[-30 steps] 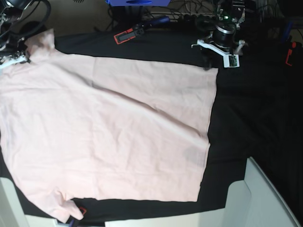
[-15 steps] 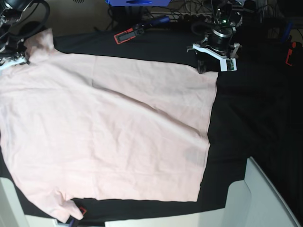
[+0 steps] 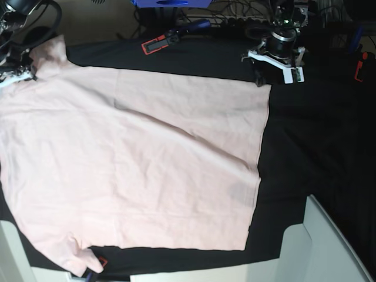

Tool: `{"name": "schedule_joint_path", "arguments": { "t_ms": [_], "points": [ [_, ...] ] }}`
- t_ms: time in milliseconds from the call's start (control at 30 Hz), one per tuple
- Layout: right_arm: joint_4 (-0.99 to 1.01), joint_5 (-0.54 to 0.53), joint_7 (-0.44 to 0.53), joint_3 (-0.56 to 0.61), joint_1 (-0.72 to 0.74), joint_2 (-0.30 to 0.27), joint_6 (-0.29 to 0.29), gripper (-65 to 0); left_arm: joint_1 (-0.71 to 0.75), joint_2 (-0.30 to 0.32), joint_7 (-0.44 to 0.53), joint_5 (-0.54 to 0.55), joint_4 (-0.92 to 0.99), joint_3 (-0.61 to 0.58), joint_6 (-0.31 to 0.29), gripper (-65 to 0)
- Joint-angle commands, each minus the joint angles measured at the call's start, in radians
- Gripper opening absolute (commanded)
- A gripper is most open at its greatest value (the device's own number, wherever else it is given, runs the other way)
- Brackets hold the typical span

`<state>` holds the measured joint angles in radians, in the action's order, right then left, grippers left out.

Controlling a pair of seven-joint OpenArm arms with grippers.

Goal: Fold the T-shirt properly
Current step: 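Move the left gripper to the hem corner and pinch the fabric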

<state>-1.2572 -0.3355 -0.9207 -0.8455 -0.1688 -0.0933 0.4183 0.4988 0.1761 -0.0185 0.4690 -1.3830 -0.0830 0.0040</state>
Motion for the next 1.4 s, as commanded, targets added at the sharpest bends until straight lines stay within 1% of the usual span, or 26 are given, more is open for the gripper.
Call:
{"name": "schedule_joint_path", "arguments": {
  "t_ms": [0, 267, 533, 800, 1033, 1200, 1233, 1267, 1333, 1367],
  "points": [
    [0.006, 0.023, -0.008, 0.005, 0.004, -0.001, -0.014, -65.0, -0.002, 0.007, 0.021, 0.0, -0.016, 0.012, 0.0, -29.2],
    [0.006, 0.023, -0.008, 0.005, 0.004, -0.001, -0.014, -65.0, -0.032, 0.009, 0.016, 0.0, -0.005, 0.013, 0.0, -29.2],
    [0.006, 0.023, -0.008, 0.005, 0.001, -0.001, -0.014, -65.0, -0.081, 0.006, 0.016, -0.002, 0.075, 0.01, 0.0, -29.2],
    [0.006, 0.023, -0.008, 0.005, 0.001, 0.0, -0.014, -65.0, -0.078, 0.003, 0.016, -0.002, 0.075, 0.009, 0.0, -29.4],
    [0.006, 0.023, -0.008, 0.005, 0.002, 0.002, -0.014, -65.0, -0.076, 0.01, 0.016, -0.002, 0.069, -0.094, 0.0, -29.4],
    [0.006, 0.023, -0.008, 0.005, 0.002, 0.002, -0.014, -65.0, -0.075, 0.004, 0.016, -0.002, 0.073, -0.097, 0.0, -29.9],
    [0.006, 0.023, -0.008, 0.005, 0.002, 0.002, -0.014, -65.0, -0.075, 0.006, 0.016, -0.002, 0.073, -0.097, 0.0, -31.7],
    [0.006, 0.023, -0.008, 0.005, 0.002, 0.0, -0.014, -65.0, -0.075, 0.007, 0.016, -0.002, 0.073, -0.094, 0.0, -35.9],
    [0.006, 0.023, -0.008, 0.005, 0.002, 0.0, -0.014, -65.0, -0.076, 0.009, 0.016, -0.002, 0.073, -0.09, 0.0, -47.2],
    [0.006, 0.023, -0.008, 0.005, 0.002, 0.0, -0.014, -65.0, -0.076, 0.009, 0.016, -0.002, 0.073, -0.09, 0.0, -53.9]
  ]
}}
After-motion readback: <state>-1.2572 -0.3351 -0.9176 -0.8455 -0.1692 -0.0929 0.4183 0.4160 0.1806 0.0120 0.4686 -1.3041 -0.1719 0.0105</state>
